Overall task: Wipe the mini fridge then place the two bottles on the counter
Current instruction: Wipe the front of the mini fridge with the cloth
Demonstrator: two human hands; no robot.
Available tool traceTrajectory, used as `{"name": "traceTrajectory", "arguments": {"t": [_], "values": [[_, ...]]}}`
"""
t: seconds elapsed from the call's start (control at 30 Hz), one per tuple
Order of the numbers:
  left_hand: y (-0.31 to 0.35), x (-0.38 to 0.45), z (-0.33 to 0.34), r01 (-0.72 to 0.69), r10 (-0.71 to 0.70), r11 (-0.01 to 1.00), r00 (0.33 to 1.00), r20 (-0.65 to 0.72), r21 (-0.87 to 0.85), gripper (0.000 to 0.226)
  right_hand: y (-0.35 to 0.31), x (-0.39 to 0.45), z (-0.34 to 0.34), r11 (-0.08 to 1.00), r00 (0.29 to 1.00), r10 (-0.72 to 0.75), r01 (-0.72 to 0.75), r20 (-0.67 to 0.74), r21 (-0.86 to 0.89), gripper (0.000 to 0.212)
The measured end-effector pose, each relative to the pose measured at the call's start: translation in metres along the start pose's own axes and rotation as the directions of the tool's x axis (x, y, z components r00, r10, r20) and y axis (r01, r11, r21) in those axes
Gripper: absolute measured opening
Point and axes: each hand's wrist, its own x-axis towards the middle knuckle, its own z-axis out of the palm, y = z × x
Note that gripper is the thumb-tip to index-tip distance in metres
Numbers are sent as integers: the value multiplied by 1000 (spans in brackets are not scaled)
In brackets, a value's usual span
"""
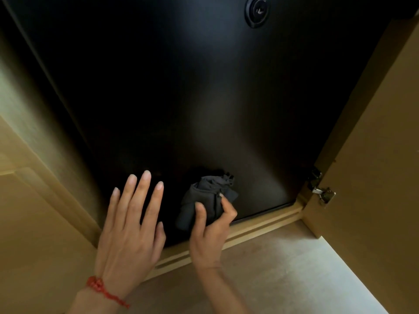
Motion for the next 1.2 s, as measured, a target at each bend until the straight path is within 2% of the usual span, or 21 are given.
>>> {"name": "traceTrajectory", "arguments": {"t": [0.17,0.37,0.57,0.63,0.83,0.93,1.03,1.13,1.2], "values": [[0,-8,4,5,-5,1000,1000,13,-2,59,9,25,-24,999,998,-37,36,-43,-35,45],[6,-8,11,-5,5,1000,1000,5,-9,61,28,90,-75,982,942,180,-189,-284,-6,41],[18,-7,21,-36,36,999,999,13,-17,65,24,101,-86,981,944,192,-185,-269,52,41],[20,-8,23,-25,25,1000,1000,16,-5,65,19,106,-87,985,950,171,-154,-261,83,39],[23,-9,26,2,-3,999,999,32,36,64,-11,150,-92,998,955,-42,56,-295,40,38],[24,-9,28,4,-6,998,1000,31,56,63,-4,156,-98,997,960,-71,74,-270,-1,39],[25,-11,29,4,-7,998,999,45,68,64,23,134,-103,997,967,40,-53,-253,-47,38],[26,-11,26,10,-12,999,999,50,40,65,54,99,-114,963,959,243,-256,-144,-81,40],[27,-10,23,14,-16,1000,998,60,25,64,65,83,-122,939,941,331,-335,-67,-75,38]]}}
